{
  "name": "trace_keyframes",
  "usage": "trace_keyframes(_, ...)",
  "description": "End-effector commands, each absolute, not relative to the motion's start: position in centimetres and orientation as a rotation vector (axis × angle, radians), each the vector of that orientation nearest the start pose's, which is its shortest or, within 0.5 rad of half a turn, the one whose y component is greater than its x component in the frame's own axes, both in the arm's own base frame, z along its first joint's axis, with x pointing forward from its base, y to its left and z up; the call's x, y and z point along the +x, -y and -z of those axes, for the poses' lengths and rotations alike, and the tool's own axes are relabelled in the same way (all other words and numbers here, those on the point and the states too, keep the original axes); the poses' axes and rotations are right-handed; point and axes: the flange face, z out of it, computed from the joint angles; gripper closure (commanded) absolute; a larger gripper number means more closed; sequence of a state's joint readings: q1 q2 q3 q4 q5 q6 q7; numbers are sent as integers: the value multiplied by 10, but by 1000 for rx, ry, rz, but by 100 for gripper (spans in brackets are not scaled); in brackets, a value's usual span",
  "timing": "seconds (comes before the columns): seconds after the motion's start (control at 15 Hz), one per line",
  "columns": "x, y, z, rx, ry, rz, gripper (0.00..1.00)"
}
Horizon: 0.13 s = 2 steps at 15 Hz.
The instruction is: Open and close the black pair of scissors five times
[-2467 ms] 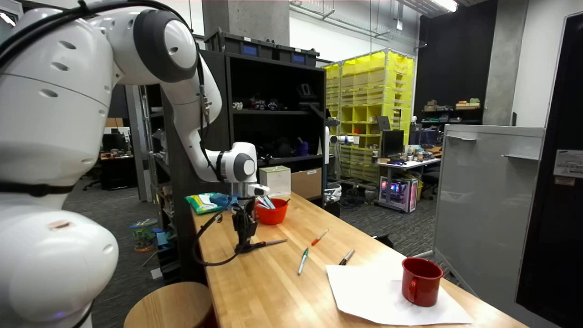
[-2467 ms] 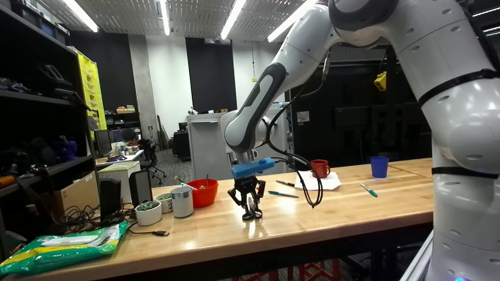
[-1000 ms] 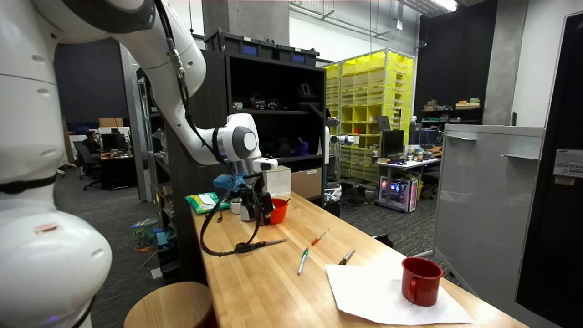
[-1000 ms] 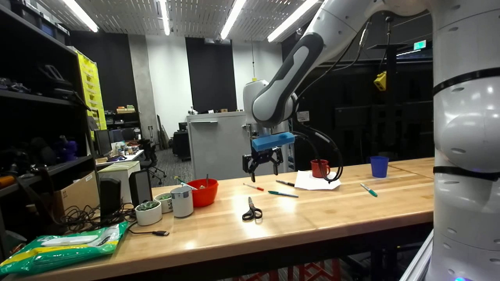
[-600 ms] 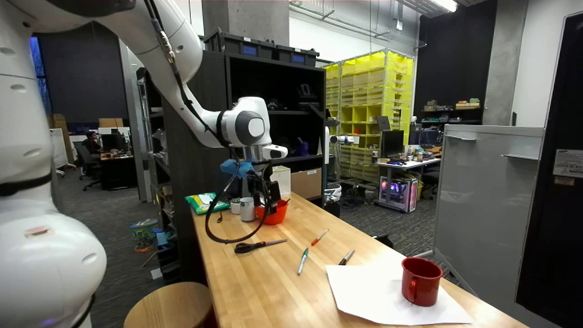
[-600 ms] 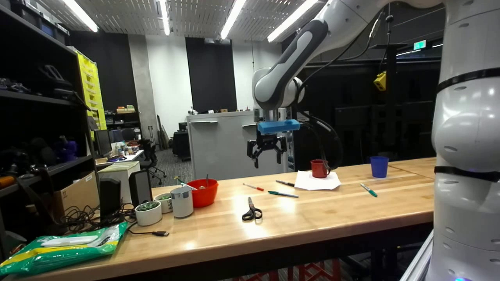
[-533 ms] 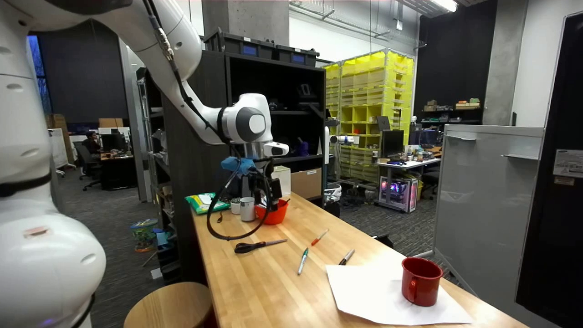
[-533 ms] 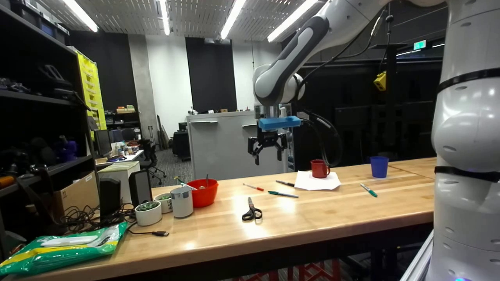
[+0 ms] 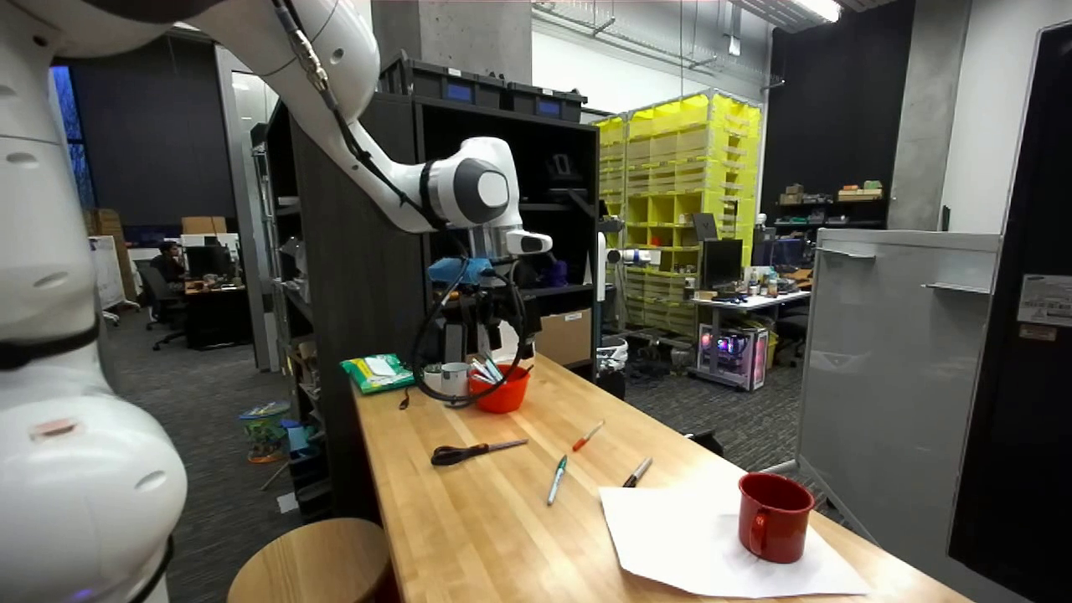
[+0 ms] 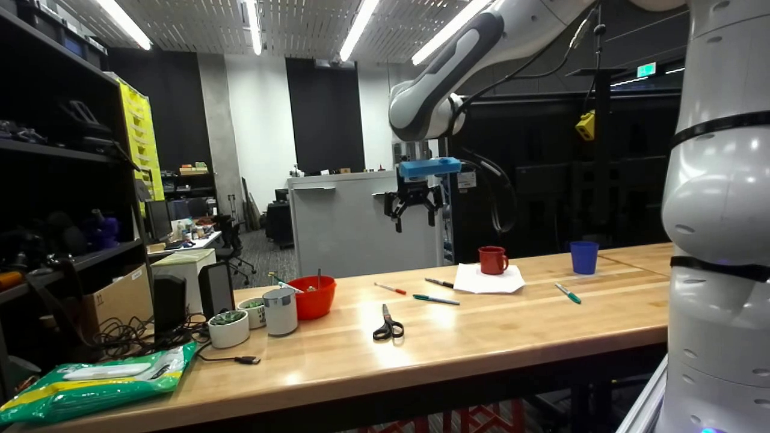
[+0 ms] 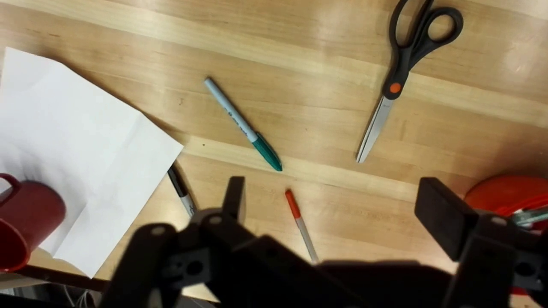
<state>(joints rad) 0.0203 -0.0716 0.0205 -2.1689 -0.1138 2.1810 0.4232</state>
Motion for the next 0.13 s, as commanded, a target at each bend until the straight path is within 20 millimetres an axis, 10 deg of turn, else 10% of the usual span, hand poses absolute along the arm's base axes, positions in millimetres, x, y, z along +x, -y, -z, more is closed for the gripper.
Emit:
trace_keyframes(0.0, 534, -14, -436, -3173, -523, 169, 0)
trace_keyframes(0.07, 537, -11, -437, -3172, -531, 169, 0)
